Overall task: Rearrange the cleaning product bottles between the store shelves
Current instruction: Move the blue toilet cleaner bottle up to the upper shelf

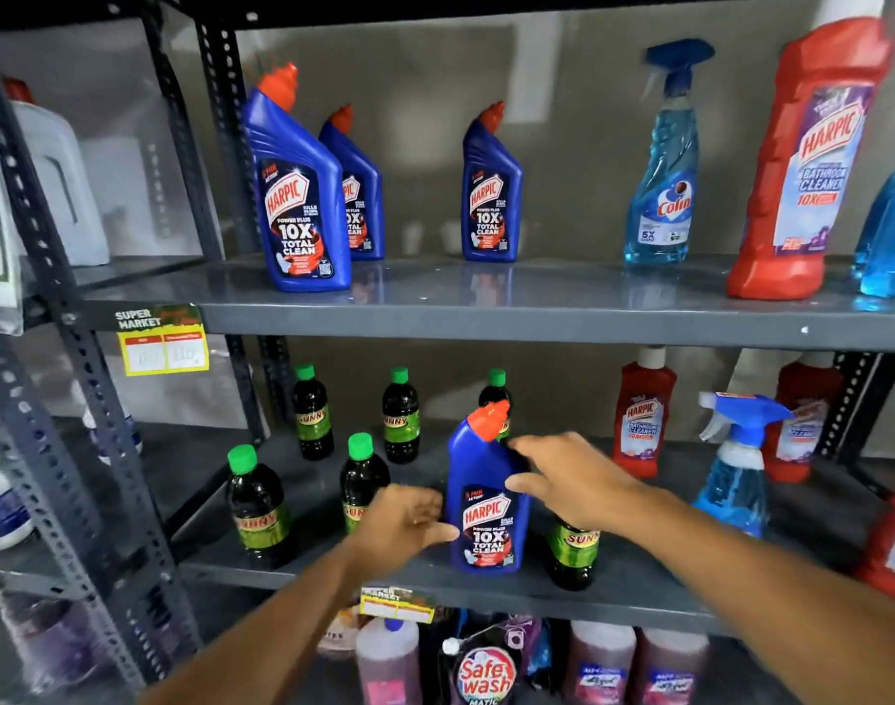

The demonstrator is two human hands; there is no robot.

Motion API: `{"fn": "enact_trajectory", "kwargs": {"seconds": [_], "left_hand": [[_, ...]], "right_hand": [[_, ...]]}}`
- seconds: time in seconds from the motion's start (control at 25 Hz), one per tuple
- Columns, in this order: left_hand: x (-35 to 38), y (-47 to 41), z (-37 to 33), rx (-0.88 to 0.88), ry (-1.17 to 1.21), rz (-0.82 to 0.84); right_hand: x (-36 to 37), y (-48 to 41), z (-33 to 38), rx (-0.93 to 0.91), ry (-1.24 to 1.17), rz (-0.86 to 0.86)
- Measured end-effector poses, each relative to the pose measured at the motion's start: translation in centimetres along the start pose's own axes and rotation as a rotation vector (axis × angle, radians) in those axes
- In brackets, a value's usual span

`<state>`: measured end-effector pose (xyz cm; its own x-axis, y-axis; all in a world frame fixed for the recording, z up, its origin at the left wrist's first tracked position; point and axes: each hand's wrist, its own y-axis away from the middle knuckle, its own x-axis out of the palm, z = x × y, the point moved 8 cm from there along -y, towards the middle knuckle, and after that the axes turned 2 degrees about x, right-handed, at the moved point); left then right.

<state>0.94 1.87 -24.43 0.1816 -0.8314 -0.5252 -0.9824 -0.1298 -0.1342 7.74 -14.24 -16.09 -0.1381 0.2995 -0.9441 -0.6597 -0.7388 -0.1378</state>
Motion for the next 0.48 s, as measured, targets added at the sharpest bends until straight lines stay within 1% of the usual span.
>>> {"fn": "enact_trajectory", "kwargs": {"seconds": [0.08, 0.12, 0.2, 0.28, 0.36, 0.48], "left_hand": [[-2.6, 1.6, -5.9, 0.072, 0.003, 0.005], [-4.2, 2.1, -9.4, 0.137, -0.017, -0.007], [-7.6, 2.6, -16.3, 0.272, -0.073, -0.07], [-10.8, 1.6, -21.6, 0.352, 0.017, -0.117], [-13.1, -0.7, -24.9, 0.391, 0.104, -0.144], [-14.6, -5.2, -25.7, 0.369, 0.185, -0.19]], "right_hand": [[-5.7, 2.4, 3.2, -0.136, 0.081, -0.124], [-9.1, 3.4, 4.9, -0.188, 0.102, -0.212], [-16.2, 4.9, 7.6, -0.259, 0.058, -0.411], [-22.0, 4.8, 9.2, -0.321, -0.029, -0.553], [-25.8, 3.0, 9.5, -0.34, -0.084, -0.614], [-28.2, -1.5, 8.2, -0.302, -0.107, -0.66]]}}
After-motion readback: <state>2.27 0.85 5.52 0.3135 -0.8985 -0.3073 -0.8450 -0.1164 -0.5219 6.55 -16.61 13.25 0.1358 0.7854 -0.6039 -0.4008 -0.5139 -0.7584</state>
